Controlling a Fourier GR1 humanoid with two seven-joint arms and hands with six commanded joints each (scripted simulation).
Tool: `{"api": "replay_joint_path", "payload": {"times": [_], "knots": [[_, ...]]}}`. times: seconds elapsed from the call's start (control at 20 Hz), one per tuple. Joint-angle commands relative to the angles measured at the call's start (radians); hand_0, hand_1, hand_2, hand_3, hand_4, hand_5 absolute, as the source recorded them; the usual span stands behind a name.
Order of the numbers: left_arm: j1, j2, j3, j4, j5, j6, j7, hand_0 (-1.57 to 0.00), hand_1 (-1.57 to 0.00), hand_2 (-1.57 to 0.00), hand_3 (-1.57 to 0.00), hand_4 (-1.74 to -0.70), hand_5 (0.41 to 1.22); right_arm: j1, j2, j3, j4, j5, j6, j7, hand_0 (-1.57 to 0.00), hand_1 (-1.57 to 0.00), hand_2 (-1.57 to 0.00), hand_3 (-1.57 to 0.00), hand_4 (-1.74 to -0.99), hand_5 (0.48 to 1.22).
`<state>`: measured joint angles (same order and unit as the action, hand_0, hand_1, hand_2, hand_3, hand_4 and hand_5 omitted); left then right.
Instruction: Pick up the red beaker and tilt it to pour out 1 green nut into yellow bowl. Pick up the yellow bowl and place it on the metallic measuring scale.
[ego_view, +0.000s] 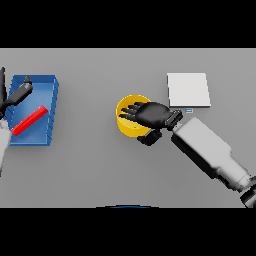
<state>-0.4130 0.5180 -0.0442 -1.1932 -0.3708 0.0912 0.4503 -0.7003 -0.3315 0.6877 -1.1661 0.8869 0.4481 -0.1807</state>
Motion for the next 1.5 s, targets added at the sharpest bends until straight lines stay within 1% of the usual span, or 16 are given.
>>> {"api": "replay_joint_path", "payload": {"times": [0.0,0.15,0.25,0.45,0.55,0.6,0.65,0.7,0.75,0.85,0.9,1.0,1.1,1.2,1.25,1.45], "knots": [[-0.001,0.004,0.003,0.005,0.001,-0.002,0.005,0.00,0.00,0.00,0.00,-0.74,0.697,-0.018,0.013,0.005,0.028,0.003,-0.004,-0.011,0.00,0.00,0.00,0.00,-1.258,0.734],[0.002,0.001,0.004,0.009,0.004,-0.003,-0.003,0.00,0.00,0.00,0.00,-0.74,0.699,-0.026,0.007,0.012,0.056,0.004,0.018,-0.018,0.00,0.00,0.00,0.00,-1.263,0.739],[0.002,0.008,0.008,-0.002,0.010,-0.010,-0.003,0.00,0.00,0.00,0.00,-0.75,0.698,-0.042,0.027,0.015,0.082,0.001,0.032,-0.010,0.00,0.00,0.00,0.00,-1.270,0.740],[-0.001,0.014,0.013,0.014,0.009,-0.007,-0.012,0.00,0.00,0.00,0.00,-0.75,0.699,-0.050,0.031,0.015,0.126,-0.001,0.054,-0.001,0.00,0.00,-0.02,-0.07,-1.289,0.758],[-0.011,0.008,0.013,0.028,0.009,-0.003,-0.010,0.00,0.00,0.00,0.00,-0.75,0.701,-0.052,0.048,0.004,0.132,-0.014,0.081,0.034,-0.03,-0.04,-0.07,-0.14,-1.302,0.805],[-0.016,0.007,0.012,0.036,0.005,-0.001,-0.012,0.00,0.00,0.00,0.00,-0.75,0.701,-0.050,0.052,0.007,0.136,-0.013,0.080,0.034,-0.16,-0.14,-0.15,-0.18,-1.321,0.839],[-0.005,0.011,0.011,0.019,0.009,-0.006,-0.019,0.00,0.00,0.00,0.00,-0.75,0.700,-0.043,0.048,0.013,0.122,-0.010,0.081,0.029,-0.44,-0.42,-0.38,-0.24,-1.351,0.915],[-0.002,0.009,0.009,0.017,0.003,0.001,-0.018,0.00,0.00,0.00,0.00,-0.76,0.703,-0.037,0.039,0.012,0.112,-0.018,0.083,0.007,-0.67,-0.65,-0.61,-0.31,-1.394,0.976],[-0.006,0.006,0.009,0.023,0.006,-0.002,-0.016,0.00,0.00,0.00,0.00,-0.76,0.704,-0.032,0.037,0.010,0.103,-0.025,0.093,0.006,-0.85,-0.84,-0.81,-0.40,-1.463,1.025],[-0.005,0.019,0.013,0.018,0.006,-0.007,-0.016,0.00,0.00,0.00,0.00,-0.76,0.701,-0.040,0.037,0.011,0.106,-0.035,0.120,0.009,-1.11,-1.10,-1.08,-0.71,-1.557,1.096],[-0.003,0.025,0.014,0.013,0.006,-0.011,-0.015,0.00,0.00,0.00,0.00,-0.75,0.700,-0.041,0.032,0.011,0.108,-0.040,0.124,-0.001,-1.20,-1.19,-1.13,-0.87,-1.594,1.121],[0.010,0.019,0.008,0.008,0.003,-0.008,-0.021,0.00,0.00,0.00,0.00,-0.75,0.695,-0.039,0.027,0.017,0.099,-0.044,0.123,0.008,-1.33,-1.33,-1.20,-1.12,-1.647,1.157],[0.006,0.011,0.000,0.006,-0.005,-0.002,-0.017,0.00,0.00,0.00,0.00,-0.74,0.690,-0.040,0.020,0.019,0.091,-0.054,0.131,0.012,-1.42,-1.42,-1.25,-1.27,-1.681,1.180],[-0.004,0.010,0.001,0.013,-0.005,0.000,-0.012,0.00,0.00,0.00,0.00,-0.74,0.689,-0.043,0.020,0.012,0.082,-0.067,0.141,0.026,-1.47,-1.47,-1.28,-1.37,-1.702,1.195],[-0.015,0.003,0.001,0.024,-0.005,0.003,-0.007,0.00,0.00,0.00,0.00,-0.74,0.688,-0.039,0.018,0.011,0.093,-0.071,0.120,0.009,-1.49,-1.49,-1.29,-1.39,-1.710,1.200],[-0.006,0.017,0.002,0.014,-0.009,-0.002,-0.009,0.00,0.00,0.00,0.00,-0.73,0.687,-0.044,-0.001,0.013,0.050,-0.070,0.116,0.020,-1.54,-1.54,-1.33,-1.38,-1.728,1.212]]}}
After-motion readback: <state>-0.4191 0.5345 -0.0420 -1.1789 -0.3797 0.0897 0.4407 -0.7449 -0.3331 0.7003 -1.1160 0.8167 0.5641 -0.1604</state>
